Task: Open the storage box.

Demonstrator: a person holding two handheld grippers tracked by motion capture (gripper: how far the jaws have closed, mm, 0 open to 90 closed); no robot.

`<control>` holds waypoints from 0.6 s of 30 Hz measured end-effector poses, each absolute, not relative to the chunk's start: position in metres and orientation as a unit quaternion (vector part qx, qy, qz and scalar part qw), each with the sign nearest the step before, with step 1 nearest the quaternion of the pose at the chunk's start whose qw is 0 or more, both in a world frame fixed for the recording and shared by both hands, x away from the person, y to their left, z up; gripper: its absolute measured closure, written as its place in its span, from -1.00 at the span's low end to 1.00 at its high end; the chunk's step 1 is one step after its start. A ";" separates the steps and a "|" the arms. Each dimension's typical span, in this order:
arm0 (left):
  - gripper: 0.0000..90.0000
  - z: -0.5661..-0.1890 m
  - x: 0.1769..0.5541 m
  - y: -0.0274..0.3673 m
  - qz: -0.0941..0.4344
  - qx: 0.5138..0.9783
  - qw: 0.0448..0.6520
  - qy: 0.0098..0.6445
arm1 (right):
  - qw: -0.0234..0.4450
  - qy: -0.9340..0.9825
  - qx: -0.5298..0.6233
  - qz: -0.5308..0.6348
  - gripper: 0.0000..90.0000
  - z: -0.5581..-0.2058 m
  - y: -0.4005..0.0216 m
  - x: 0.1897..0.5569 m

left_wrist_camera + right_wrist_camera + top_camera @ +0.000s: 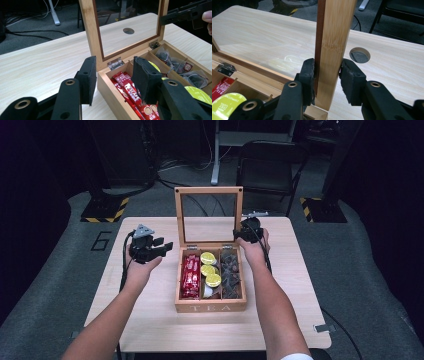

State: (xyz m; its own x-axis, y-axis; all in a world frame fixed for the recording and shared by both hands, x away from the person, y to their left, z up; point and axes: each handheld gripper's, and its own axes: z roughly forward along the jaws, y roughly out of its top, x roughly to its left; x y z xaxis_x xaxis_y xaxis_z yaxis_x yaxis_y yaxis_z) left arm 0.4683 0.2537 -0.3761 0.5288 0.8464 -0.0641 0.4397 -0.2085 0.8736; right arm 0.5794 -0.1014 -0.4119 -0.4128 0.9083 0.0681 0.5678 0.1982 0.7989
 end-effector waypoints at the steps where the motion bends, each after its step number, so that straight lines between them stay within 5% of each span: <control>1: 0.20 -0.376 0.468 0.254 0.221 0.744 0.459 0.432 | 0.216 0.743 0.497 0.393 0.41 -0.412 -0.102 0.579; 10: 0.16 -0.379 0.466 0.256 0.221 0.745 0.455 0.436 | 0.216 0.732 0.516 0.390 0.12 -0.413 -0.116 0.572; 18: 0.15 -0.378 0.465 0.258 0.221 0.743 0.454 0.438 | 0.213 0.736 0.501 0.401 0.07 -0.410 -0.126 0.558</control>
State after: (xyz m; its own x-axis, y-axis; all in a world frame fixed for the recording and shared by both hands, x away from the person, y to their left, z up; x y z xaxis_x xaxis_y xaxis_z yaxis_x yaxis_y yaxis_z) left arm 0.4646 0.2580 -0.3784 0.5185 0.8523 -0.0694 0.4503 -0.2031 0.8695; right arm 0.5583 -0.1261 -0.4105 -0.4064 0.9093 0.0889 0.5673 0.1749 0.8047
